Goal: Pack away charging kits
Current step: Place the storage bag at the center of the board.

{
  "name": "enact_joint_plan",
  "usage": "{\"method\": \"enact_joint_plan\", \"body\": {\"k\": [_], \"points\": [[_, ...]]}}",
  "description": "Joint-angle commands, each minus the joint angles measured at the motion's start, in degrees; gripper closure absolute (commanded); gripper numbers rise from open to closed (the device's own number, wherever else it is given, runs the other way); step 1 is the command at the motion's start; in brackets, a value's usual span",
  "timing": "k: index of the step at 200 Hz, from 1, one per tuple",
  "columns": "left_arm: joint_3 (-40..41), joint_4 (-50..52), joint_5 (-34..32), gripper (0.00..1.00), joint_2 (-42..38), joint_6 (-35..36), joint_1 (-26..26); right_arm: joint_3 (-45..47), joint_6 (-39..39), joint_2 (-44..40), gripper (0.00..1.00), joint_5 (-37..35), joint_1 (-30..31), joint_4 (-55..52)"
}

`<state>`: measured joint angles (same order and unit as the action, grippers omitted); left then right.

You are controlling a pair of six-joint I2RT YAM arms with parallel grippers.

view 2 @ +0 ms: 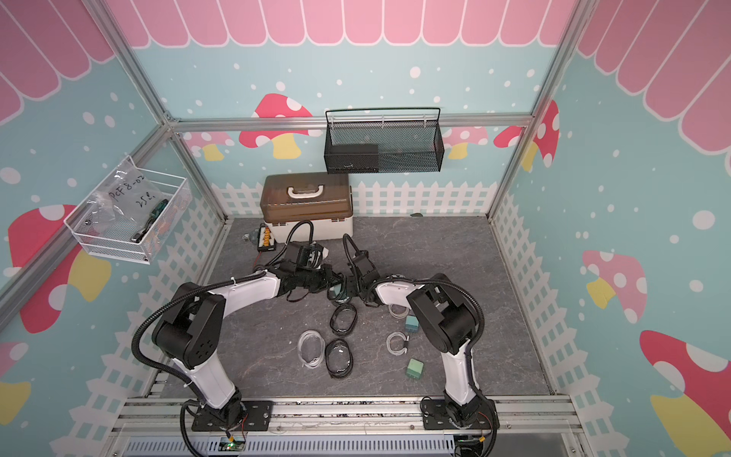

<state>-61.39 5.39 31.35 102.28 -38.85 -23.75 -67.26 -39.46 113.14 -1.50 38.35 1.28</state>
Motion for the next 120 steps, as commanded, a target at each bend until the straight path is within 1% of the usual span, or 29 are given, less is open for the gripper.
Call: {"method": "enact_joint_plan", "body": {"k": [1, 14, 26, 46, 62, 77, 84, 91, 95, 104, 120], "points": [[0.25, 0.65, 0.62, 1.0, -0.09, -0.44, 0.01, 0.09, -0.97, 0.05, 0.58, -1.18, 0.48, -0.69], [0.25, 1.73, -0.35, 1.0, -0.55, -0.06, 0.01, 0.37, -0.76, -0.86, 0.58, -1.87, 0.35, -1.16], [0.68, 2.04, -1.22, 0.91, -1.49, 0.15, -0.06, 0.42, -0.45, -2.0, 0.58, -2.72, 0.33, -2.12], [2.2, 1.16, -2.45, 0.75, -4.02, 0.34, 0.01, 1.44, -0.09, -4.64, 0.54, -4.49, -0.02, -3.33], [3.96, 0.32, -4.17, 0.58, -7.04, 0.72, 0.0, 2.67, 0.13, -7.79, 0.51, -5.53, -0.52, -3.81], [5.75, -0.25, -6.67, 0.36, -10.33, 0.89, 0.0, 3.56, 0.52, -10.57, 0.49, -6.53, -0.85, -4.61], [6.72, -0.52, -7.99, 0.29, -11.91, 0.88, -0.03, 3.86, 0.93, -11.55, 0.47, -7.04, -0.99, -4.92], [7.9, -1.14, -9.17, 0.27, -13.42, 0.72, -0.02, 4.11, 1.37, -12.74, 0.46, -7.27, -0.99, -5.4], [8.57, -1.66, -9.92, 0.27, -14.28, 0.51, 1.33, 4.22, 1.55, -13.33, 0.45, -7.21, -0.99, -5.61], [10.72, -3.36, -11.61, 0.27, -16.4, -0.17, 1.8, 4.55, 1.75, -14.7, 0.43, -7.08, -0.9, -5.72], [14.94, -7.23, -15.58, 0.27, -20.09, -1.64, 2.26, 4.62, 2.19, -15.75, 0.4, -5.22, -0.81, -5.33]]}}
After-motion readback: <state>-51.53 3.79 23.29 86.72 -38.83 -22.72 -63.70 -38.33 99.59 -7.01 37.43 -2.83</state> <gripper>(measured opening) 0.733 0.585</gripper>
